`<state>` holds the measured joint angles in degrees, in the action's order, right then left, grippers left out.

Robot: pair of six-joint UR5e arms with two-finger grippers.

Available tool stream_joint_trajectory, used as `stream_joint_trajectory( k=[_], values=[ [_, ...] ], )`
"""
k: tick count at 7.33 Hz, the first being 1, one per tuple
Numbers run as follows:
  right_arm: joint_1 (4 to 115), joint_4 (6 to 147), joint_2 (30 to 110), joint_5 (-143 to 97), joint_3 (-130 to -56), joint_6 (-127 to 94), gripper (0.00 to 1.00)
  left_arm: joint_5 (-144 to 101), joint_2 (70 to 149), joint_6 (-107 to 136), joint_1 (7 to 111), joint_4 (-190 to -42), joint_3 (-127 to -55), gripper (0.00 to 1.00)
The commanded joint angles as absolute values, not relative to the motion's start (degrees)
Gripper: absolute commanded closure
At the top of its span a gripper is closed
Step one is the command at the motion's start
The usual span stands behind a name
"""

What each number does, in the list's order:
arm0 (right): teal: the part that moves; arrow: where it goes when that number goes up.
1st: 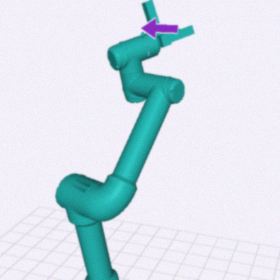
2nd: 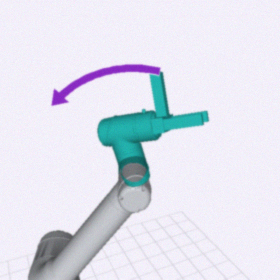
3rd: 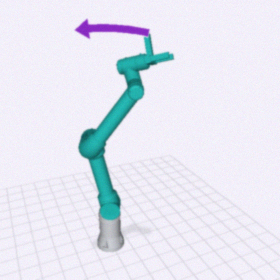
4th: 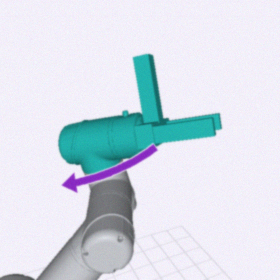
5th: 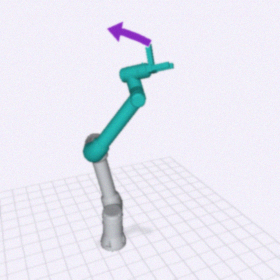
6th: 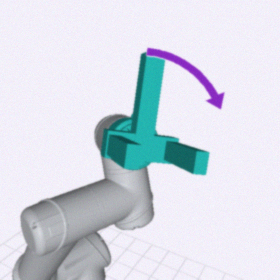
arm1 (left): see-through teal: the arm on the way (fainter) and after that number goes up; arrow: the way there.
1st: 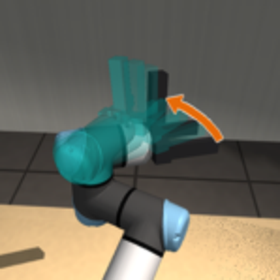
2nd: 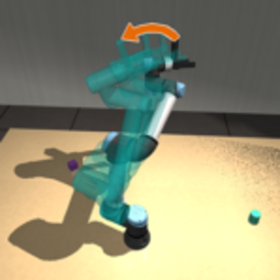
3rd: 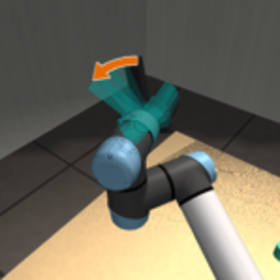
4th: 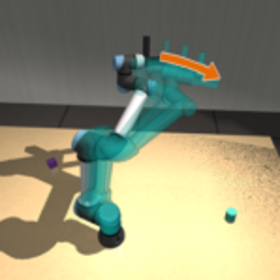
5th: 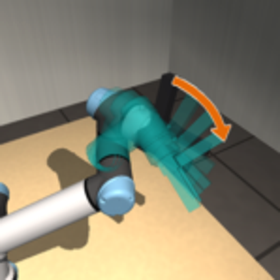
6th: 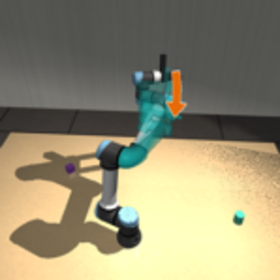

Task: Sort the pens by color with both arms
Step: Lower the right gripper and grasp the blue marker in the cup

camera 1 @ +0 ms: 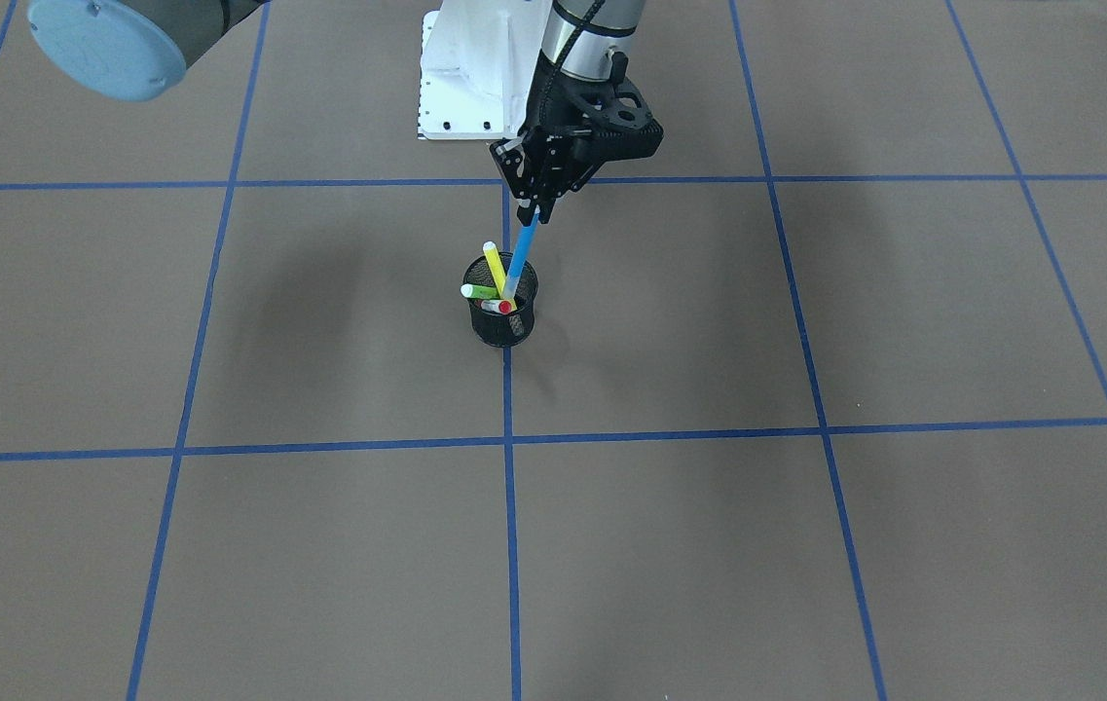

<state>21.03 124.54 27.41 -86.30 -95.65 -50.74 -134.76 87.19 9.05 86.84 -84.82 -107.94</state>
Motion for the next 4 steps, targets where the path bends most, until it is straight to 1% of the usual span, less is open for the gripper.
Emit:
stream_joint_trajectory(
  k=[1, 3, 4],
  values=[
    [22.66, 129.28, 27.94, -86.22, -103.33, -50.80, 1.00, -134.82, 87.19, 9.05, 86.84, -84.81, -107.93, 0.00],
    [28.88, 128.68, 29.43, -85.70, -105.29, -50.80, 1.00, -134.82, 87.19, 9.05, 86.84, -84.81, -107.93, 0.00],
    [31.00, 123.10, 32.84, -83.43, -105.64, -50.71, 1.00, -134.74, 87.19, 9.05, 86.84, -84.81, -107.93, 0.00]
  ],
)
